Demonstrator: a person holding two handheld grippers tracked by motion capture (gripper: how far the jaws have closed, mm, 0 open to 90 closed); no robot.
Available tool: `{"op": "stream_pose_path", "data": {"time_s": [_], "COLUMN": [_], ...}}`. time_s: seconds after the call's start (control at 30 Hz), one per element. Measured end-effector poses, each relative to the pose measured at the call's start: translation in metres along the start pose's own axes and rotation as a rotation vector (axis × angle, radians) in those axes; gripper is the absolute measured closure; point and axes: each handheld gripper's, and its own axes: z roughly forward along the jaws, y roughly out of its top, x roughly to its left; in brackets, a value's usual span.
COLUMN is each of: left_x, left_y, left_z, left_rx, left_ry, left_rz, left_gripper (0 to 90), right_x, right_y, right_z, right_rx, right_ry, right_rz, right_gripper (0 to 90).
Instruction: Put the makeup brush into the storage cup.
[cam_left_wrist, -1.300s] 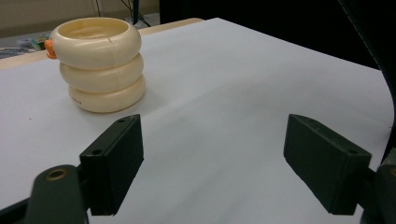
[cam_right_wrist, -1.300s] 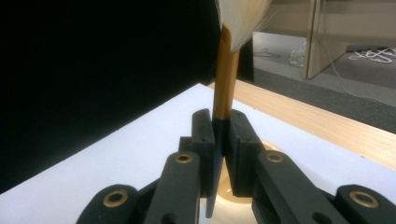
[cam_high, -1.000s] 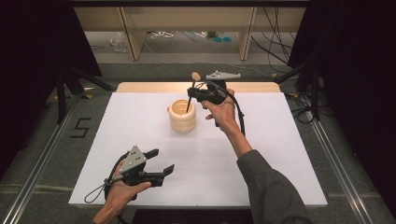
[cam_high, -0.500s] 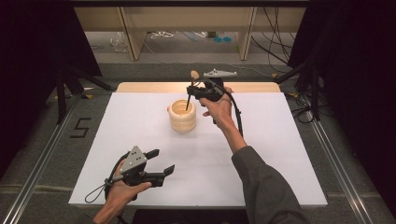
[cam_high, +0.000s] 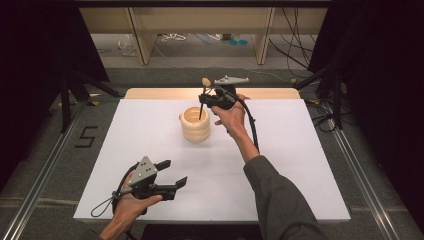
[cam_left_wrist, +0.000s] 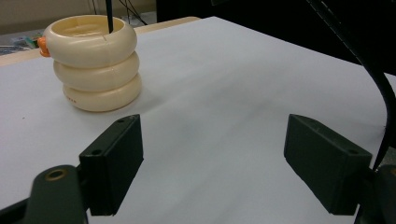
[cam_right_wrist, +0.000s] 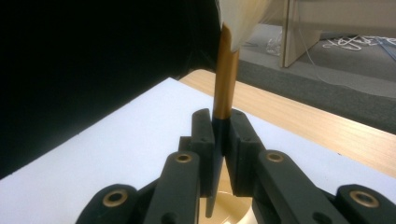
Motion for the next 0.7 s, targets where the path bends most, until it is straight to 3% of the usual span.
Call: {"op": "stream_pose_path", "data": {"time_s": [0.53,0.7], "left_x": [0.001,0.001], "left_y": [0.000,0.000], "left_z": [0.000,0.000], "left_rx": [0.000,0.002], "left_ry": [-0.001,0.000], "left_rz": [0.000,0.000], "left_gripper": [19.7,19.7], "right_x": [0.000,-0.001], "right_y": [-0.008,-0.013], "right_z": [0.010,0.012], "right_rx": [0.030,0.030], "right_ry": [-0.003,0.003], "right_rz": [-0.016,0.006], "right_gripper": [83.3,83.3]}}
